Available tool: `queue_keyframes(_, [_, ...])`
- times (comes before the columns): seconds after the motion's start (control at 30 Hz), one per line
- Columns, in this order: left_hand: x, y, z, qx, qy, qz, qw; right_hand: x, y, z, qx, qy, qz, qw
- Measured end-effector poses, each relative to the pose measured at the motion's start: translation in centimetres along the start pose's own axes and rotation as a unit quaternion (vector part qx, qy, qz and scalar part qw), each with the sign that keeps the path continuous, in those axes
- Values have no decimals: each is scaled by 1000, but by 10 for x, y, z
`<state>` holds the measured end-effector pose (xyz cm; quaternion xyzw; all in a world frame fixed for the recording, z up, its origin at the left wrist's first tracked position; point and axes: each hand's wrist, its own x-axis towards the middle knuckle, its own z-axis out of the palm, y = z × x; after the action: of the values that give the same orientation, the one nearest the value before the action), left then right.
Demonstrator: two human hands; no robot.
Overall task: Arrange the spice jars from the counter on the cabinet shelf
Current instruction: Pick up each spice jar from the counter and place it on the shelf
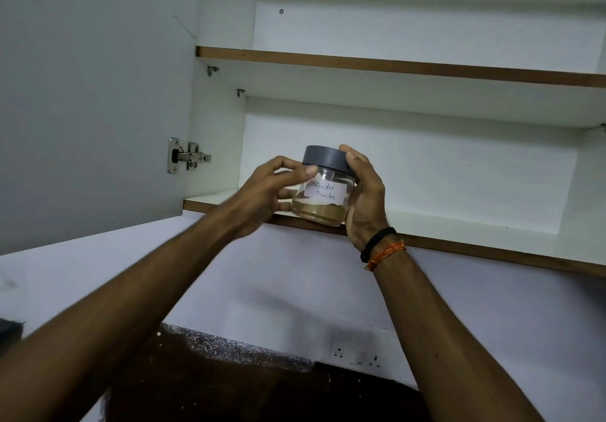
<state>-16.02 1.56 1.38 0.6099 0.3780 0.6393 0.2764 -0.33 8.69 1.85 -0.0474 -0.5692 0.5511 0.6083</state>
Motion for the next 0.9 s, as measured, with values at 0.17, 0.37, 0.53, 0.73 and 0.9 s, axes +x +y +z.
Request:
queue_keyframes(0.17, [35, 25, -7, 129, -12, -5, 992, 15, 7, 2, -17, -27, -28, 999])
queue_keyframes(0.37, [53, 36, -15, 199, -43, -26, 979, 28, 17, 6, -30, -54, -16, 998])
queue_keyframes(0.53, [59, 29, -24, 211, -23, -35, 977, 32, 31, 5, -137, -5, -41, 990])
queue_keyframes(0.73, [70, 25, -45, 220, 8, -43, 975, 35, 59, -20, -685, 35, -202, 699])
queue_keyframes(0.9, [88, 13, -66, 238, 38, -57, 969, 37, 67, -11, -757, 13, -190, 625])
